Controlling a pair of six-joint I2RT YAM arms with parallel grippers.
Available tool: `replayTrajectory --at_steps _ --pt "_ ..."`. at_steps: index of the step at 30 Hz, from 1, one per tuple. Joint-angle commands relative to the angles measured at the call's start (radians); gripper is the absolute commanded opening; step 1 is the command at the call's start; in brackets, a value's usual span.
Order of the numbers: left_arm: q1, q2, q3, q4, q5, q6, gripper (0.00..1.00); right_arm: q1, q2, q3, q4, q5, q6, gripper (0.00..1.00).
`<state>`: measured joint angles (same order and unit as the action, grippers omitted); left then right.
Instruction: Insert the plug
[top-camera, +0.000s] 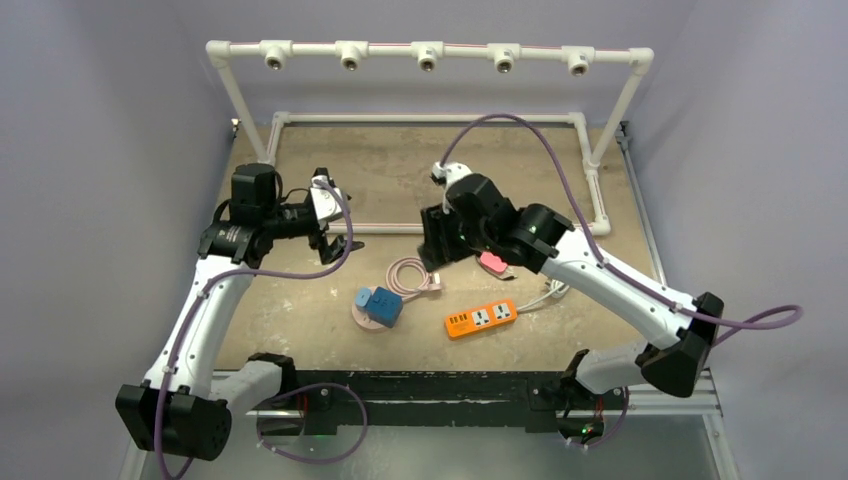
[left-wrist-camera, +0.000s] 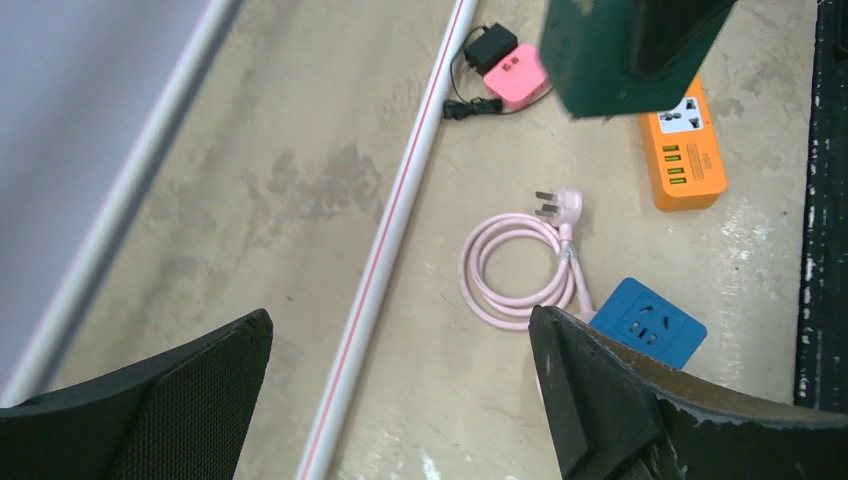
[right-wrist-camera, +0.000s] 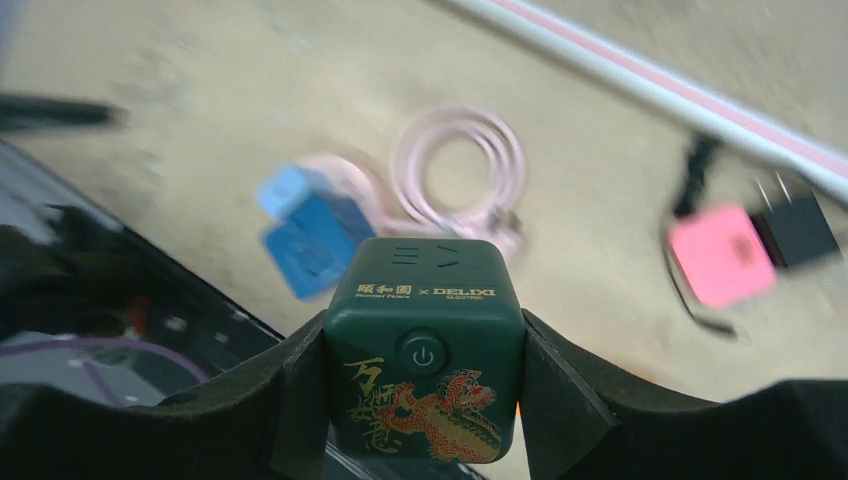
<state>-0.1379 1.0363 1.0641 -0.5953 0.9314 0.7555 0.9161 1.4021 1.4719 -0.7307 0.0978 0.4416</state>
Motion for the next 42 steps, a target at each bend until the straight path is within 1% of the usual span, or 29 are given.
replayTrajectory --at_steps 1,5,9,15,20,23,25,29,36,42 --pt "0.001 0.005 -0.004 -0.036 -0.038 -0.057 0.99 -0.036 -0.084 -0.147 -0.215 0.137 0.061 0.00" --pt "0.001 -0.014 -0.029 -0.014 -0.039 -0.062 0.99 -0.080 -0.133 -0.283 -0.192 0.131 0.104 0.00" --pt "0.001 -0.021 -0.042 -0.032 -0.018 -0.040 0.99 -0.110 -0.114 -0.356 -0.179 0.152 0.103 0.00" --pt "0.001 -0.021 -0.041 -0.053 -0.028 -0.012 0.98 -0.146 -0.100 -0.386 -0.164 0.158 0.072 0.00" --pt "0.001 -0.035 -0.048 -0.063 0.004 0.002 0.98 -0.147 -0.088 -0.375 -0.218 0.166 0.091 0.00" --pt "0.001 -0.041 -0.059 -0.045 0.000 0.005 0.98 -0.147 -0.076 -0.395 -0.242 0.117 0.100 0.00" --pt "0.001 -0.036 -0.060 -0.048 -0.005 0.007 0.98 -0.145 -0.079 -0.408 -0.224 0.090 0.091 0.00" --pt "0.001 -0.036 -0.058 -0.064 -0.002 0.029 0.97 -0.137 -0.137 -0.446 -0.195 -0.026 0.127 0.00" --pt "0.001 -0.046 -0.057 -0.068 0.000 0.042 0.97 -0.115 -0.172 -0.510 -0.243 -0.095 0.184 0.00" --pt "0.001 -0.039 -0.051 -0.068 -0.002 0.046 0.97 -0.056 -0.149 -0.607 -0.181 -0.152 0.246 0.00"
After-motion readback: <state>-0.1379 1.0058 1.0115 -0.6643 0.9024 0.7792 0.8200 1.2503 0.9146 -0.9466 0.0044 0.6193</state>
